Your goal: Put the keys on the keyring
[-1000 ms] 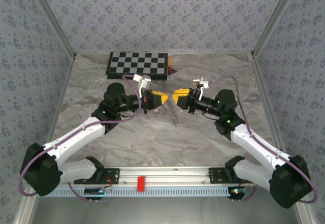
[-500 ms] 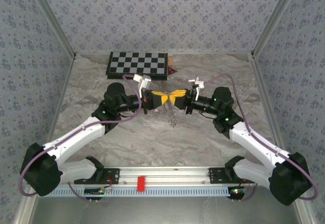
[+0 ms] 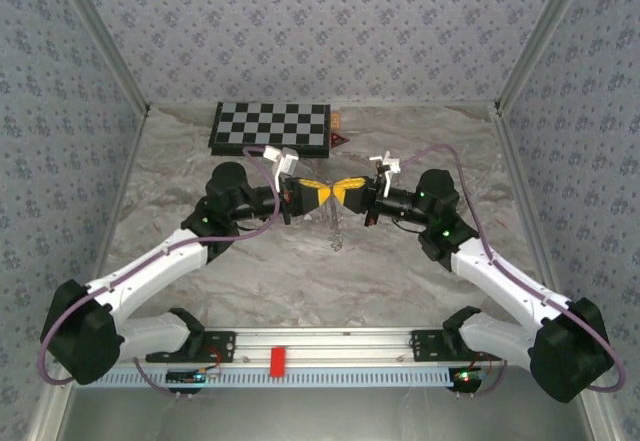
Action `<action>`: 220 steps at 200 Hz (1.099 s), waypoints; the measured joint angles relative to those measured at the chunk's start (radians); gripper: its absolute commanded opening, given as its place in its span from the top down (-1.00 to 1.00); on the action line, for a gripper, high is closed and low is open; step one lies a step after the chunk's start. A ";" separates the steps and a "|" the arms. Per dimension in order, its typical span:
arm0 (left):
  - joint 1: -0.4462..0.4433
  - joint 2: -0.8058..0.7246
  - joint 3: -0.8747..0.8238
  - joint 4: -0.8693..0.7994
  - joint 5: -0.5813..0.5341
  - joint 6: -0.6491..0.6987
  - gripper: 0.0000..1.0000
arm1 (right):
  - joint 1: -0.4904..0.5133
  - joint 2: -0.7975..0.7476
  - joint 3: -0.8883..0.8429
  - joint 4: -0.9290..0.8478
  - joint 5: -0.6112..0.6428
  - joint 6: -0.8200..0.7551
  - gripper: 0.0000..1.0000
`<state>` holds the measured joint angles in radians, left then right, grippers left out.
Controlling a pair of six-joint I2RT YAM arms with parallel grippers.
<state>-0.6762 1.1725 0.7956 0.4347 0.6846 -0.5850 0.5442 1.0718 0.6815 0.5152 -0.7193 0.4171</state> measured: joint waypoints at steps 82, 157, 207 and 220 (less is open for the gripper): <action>-0.005 0.009 0.000 0.019 0.003 -0.008 0.81 | 0.013 0.003 0.000 0.009 -0.002 0.001 1.00; -0.005 0.009 0.000 0.050 0.003 -0.011 0.71 | 0.007 0.003 -0.001 0.044 -0.002 0.036 1.00; -0.007 0.009 0.000 0.066 0.003 -0.011 0.69 | 0.003 0.003 -0.006 0.068 -0.002 0.054 1.00; -0.007 0.009 0.000 0.066 0.003 -0.012 0.68 | 0.003 0.003 -0.009 0.072 -0.002 0.058 1.00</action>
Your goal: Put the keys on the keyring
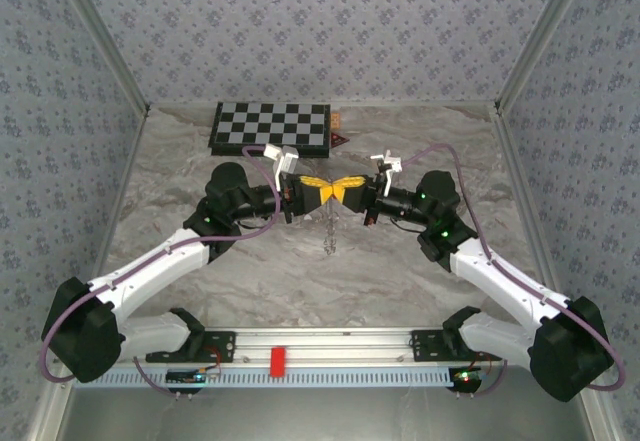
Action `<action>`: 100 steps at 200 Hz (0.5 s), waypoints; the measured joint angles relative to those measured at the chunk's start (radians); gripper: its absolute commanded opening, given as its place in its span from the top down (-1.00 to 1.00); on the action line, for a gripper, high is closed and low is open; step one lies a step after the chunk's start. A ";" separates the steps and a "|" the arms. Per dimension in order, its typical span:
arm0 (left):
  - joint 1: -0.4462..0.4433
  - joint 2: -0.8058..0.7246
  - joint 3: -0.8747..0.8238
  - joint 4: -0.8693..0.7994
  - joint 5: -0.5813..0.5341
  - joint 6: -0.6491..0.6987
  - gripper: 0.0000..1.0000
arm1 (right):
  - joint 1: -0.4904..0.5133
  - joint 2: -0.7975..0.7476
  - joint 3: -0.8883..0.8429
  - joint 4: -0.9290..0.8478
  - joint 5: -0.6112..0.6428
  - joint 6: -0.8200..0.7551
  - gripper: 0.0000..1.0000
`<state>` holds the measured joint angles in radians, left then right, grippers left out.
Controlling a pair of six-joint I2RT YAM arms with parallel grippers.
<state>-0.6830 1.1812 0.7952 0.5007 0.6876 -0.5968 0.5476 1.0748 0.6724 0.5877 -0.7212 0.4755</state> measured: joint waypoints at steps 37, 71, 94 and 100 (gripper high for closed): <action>-0.005 -0.001 0.000 -0.003 -0.004 0.001 0.63 | -0.005 0.001 -0.005 0.008 0.000 0.007 1.00; -0.005 -0.010 -0.004 -0.008 -0.010 0.002 0.65 | -0.006 0.001 -0.007 0.014 0.000 0.008 1.00; -0.005 -0.014 -0.006 -0.010 -0.013 0.002 0.69 | -0.006 0.001 -0.007 0.015 0.000 0.014 1.00; -0.005 -0.014 -0.007 -0.010 -0.015 0.002 0.70 | -0.006 0.001 -0.007 0.015 0.000 0.014 1.00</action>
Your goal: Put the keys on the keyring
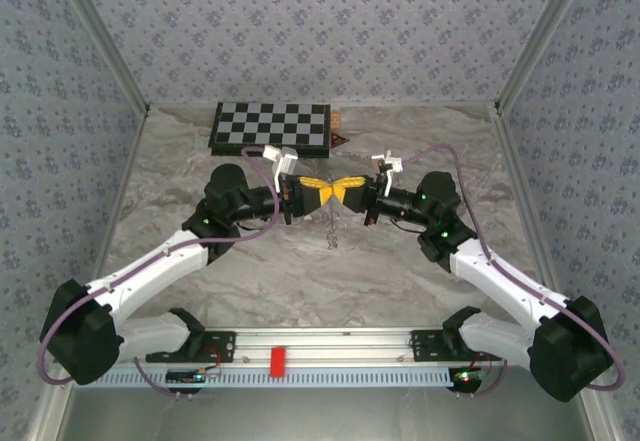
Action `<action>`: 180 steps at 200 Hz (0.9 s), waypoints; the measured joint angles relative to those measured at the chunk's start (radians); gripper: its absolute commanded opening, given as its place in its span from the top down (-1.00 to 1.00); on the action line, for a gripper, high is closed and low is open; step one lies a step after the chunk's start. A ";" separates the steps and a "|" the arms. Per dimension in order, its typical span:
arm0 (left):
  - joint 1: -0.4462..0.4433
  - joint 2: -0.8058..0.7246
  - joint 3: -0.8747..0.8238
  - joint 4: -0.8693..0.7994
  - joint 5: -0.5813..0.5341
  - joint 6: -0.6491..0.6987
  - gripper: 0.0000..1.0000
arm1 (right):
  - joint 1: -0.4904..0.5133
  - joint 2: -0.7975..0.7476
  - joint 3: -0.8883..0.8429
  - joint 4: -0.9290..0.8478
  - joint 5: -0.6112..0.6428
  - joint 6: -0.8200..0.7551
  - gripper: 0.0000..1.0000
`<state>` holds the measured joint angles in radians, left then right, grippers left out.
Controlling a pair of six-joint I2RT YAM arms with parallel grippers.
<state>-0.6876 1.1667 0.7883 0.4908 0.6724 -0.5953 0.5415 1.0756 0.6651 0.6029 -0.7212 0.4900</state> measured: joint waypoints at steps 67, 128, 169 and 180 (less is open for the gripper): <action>0.000 0.000 -0.002 0.003 -0.001 0.000 0.77 | 0.000 0.001 -0.003 0.010 0.000 0.011 1.00; -0.003 0.000 -0.003 0.005 -0.015 0.000 1.00 | -0.001 0.005 -0.008 0.034 0.000 0.019 1.00; -0.010 -0.002 -0.002 -0.021 -0.034 0.013 1.00 | -0.006 0.001 -0.014 0.019 0.021 0.023 0.25; -0.013 -0.006 -0.002 -0.044 -0.038 0.020 1.00 | -0.017 -0.010 -0.023 0.007 0.040 0.016 0.07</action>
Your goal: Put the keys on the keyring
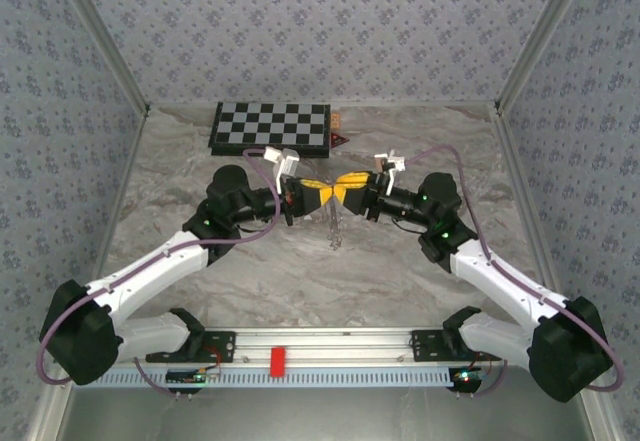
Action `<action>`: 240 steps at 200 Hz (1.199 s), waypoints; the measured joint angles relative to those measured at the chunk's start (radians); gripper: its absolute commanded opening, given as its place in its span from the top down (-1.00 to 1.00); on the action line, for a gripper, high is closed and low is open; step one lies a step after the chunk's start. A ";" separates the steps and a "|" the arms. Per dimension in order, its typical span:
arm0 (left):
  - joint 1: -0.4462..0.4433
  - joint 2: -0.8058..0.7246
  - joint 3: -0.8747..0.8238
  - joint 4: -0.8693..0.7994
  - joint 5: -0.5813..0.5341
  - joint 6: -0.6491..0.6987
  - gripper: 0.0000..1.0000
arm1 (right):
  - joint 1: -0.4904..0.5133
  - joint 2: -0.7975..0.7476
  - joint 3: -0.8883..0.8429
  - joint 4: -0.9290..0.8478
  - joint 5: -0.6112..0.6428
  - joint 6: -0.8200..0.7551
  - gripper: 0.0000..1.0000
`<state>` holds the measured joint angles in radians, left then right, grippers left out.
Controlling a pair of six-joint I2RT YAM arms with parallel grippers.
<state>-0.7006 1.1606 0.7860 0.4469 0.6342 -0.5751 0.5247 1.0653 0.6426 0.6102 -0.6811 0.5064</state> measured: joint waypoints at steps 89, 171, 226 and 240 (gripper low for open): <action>0.000 -0.024 0.000 -0.122 -0.060 0.028 1.00 | -0.063 -0.147 -0.058 -0.066 0.114 -0.008 -0.10; 0.000 -0.056 0.080 -0.384 -0.325 0.100 1.00 | -0.062 -0.095 -0.063 -0.106 0.145 -0.026 -0.08; 0.000 -0.129 0.081 -0.504 -0.510 0.178 1.00 | -0.037 0.002 -0.049 -0.139 0.173 -0.045 -0.06; 0.000 -0.152 0.081 -0.529 -0.547 0.201 1.00 | -0.013 0.036 -0.023 -0.163 0.186 -0.067 -0.06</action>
<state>-0.7006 1.0088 0.8673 -0.0822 0.0872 -0.3737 0.5114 1.1015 0.6193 0.4469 -0.4950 0.4397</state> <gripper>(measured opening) 0.048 0.530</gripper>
